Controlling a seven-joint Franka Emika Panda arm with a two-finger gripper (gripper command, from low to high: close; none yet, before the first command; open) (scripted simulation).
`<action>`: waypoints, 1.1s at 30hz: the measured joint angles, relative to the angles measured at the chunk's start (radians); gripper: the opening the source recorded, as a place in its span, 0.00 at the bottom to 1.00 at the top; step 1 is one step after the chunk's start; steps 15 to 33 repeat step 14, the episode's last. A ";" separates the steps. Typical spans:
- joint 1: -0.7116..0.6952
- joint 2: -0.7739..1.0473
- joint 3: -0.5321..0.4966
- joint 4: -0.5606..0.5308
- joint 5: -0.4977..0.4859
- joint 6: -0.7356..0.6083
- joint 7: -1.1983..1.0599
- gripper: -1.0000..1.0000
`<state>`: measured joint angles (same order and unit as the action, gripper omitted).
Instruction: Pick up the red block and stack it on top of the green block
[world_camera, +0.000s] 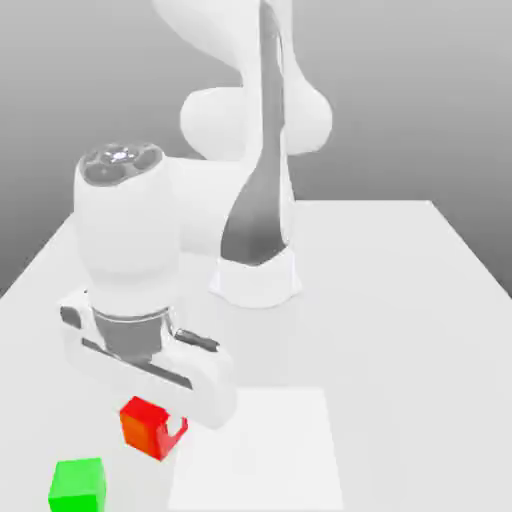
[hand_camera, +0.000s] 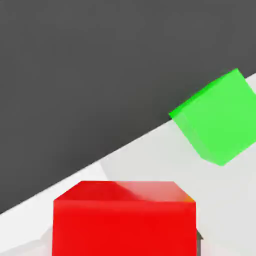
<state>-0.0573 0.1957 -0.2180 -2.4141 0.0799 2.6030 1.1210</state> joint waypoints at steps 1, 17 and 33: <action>-0.002 0.006 -0.014 0.015 0.008 -0.010 0.035 0.00; -0.064 0.181 -0.038 0.113 0.123 0.056 0.195 1.00; -0.064 0.181 -0.038 0.113 0.123 0.056 0.195 1.00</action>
